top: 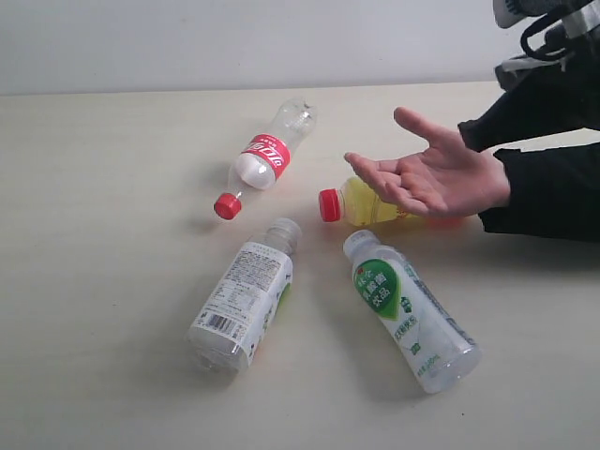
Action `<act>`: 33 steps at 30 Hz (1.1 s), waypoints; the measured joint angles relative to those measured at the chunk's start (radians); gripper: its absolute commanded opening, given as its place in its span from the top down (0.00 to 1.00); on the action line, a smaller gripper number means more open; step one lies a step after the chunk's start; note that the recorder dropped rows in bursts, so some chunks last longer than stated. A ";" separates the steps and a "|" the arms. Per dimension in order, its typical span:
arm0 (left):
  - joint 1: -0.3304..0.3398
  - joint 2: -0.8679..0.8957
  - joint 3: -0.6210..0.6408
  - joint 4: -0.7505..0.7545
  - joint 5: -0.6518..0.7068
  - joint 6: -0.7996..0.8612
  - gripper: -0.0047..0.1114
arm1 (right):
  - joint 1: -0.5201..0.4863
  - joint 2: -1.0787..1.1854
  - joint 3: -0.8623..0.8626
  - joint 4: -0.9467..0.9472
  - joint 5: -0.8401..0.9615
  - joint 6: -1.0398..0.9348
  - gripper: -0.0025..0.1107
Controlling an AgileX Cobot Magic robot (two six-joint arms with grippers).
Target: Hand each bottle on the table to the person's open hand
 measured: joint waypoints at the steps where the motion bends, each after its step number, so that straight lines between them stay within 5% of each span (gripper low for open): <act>1: 0.000 0.000 0.000 0.000 0.000 0.000 0.96 | 0.005 0.010 0.000 0.043 0.053 -0.039 0.98; 5: 0.000 0.000 0.000 0.000 0.000 0.000 0.96 | 0.010 0.070 -0.013 0.328 0.279 -0.256 0.98; 10: 0.000 0.000 0.000 0.000 0.000 0.000 0.96 | 0.010 0.088 -0.080 0.765 0.352 -0.540 0.98; 17: 0.000 0.000 0.000 0.000 0.000 0.000 0.96 | 0.010 0.088 -0.143 1.431 0.486 -1.163 0.98; 22: 0.000 0.000 0.000 0.000 0.000 0.000 0.96 | 0.010 0.088 -0.143 1.618 0.574 -1.337 0.96; 29: 0.000 0.000 0.000 0.000 0.000 0.000 0.96 | 0.010 0.088 -0.143 1.728 0.653 -1.433 0.58; 33: 0.000 0.000 0.000 0.000 0.000 0.000 0.96 | 0.010 0.093 -0.143 1.824 0.662 -1.484 0.54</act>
